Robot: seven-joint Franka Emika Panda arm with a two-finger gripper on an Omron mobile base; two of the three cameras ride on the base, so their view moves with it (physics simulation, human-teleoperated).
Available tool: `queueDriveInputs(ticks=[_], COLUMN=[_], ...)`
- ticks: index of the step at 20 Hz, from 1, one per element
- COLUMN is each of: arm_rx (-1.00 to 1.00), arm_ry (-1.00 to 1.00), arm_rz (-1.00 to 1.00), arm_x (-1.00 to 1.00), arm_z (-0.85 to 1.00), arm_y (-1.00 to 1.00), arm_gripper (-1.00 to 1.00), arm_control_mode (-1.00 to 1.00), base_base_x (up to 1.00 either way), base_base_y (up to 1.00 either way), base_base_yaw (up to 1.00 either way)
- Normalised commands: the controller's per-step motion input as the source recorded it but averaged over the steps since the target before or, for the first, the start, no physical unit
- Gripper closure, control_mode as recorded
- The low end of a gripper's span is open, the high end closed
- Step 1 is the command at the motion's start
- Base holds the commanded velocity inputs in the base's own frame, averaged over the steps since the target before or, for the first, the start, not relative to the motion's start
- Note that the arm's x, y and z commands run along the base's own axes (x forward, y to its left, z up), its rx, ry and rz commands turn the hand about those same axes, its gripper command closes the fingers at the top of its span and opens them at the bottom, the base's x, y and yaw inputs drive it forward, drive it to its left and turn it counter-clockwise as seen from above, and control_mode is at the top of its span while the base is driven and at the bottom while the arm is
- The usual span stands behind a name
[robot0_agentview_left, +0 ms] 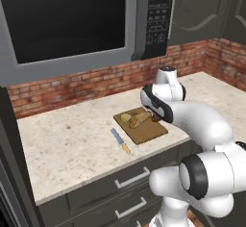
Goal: Retrieve the sausage and cheese from the fridge and place them on the cutting board on the counter.
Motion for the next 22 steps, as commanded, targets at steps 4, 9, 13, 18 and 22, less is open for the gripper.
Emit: queueDriveInputs(ticks=[4, 9, 13, 18, 22], arm_rx=[-0.02, 0.0, 0.0, 0.0, 0.0], arm_ry=[-0.06, -0.07, -0.11, -0.14, -0.06], arm_rz=[-0.04, -0.01, 0.0, 0.0, 0.0], arm_x=[0.6, 0.3, 0.17, 0.04, 0.06], arm_z=[-0.41, -0.28, -0.28, -0.28, -0.36], arm_y=[0.0, 0.0, 0.0, 0.0, 0.0], arm_gripper=[1.0, 1.0, 1.0, 1.0, 1.0], arm_control_mode=[-1.0, -1.0, -1.0, -1.0, -1.0], base_base_x=[0.0, 0.0, 0.0, 0.0, 0.0], base_base_y=[0.0, 0.0, 0.0, 0.0, 0.0], base_base_yaw=[0.0, 0.0, 0.0, 0.0, 0.0])
